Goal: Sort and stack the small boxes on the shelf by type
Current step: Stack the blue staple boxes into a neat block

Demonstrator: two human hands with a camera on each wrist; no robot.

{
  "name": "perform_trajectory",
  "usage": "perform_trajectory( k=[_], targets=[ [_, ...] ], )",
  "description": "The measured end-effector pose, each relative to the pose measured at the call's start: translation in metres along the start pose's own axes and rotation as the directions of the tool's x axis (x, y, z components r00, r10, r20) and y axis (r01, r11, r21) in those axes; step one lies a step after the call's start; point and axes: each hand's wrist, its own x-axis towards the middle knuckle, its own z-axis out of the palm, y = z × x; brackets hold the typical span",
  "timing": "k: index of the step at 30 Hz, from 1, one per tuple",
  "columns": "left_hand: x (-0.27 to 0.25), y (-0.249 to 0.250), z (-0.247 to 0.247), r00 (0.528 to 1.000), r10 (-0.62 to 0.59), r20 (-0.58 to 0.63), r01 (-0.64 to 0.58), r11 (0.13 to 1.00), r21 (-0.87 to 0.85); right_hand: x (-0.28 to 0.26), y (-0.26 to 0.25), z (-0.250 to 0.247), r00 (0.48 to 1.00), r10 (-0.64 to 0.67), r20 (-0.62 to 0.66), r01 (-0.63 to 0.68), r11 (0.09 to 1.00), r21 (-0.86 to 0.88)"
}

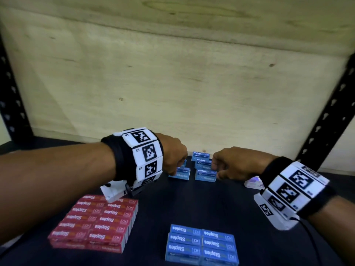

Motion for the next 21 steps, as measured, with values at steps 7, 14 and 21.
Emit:
perform_trajectory(
  k=[7, 14, 21],
  targets=[
    [0.009, 0.000, -0.002, 0.999, 0.049, -0.024, -0.049, 0.999, -0.013, 0.006, -0.003, 0.004, 1.000, -0.012, -0.002, 0.012, 1.000, -0.020],
    [0.017, 0.000, 0.006, 0.999, 0.028, -0.030, -0.029, 0.999, -0.024, 0.004, -0.006, 0.002, 0.999, -0.023, 0.028, 0.024, 1.000, -0.009],
    [0.002, 0.003, 0.007, 0.998, 0.060, -0.037, -0.059, 0.998, 0.012, -0.008, -0.009, 0.004, 0.994, -0.059, 0.086, 0.057, 0.998, 0.029]
  ],
)
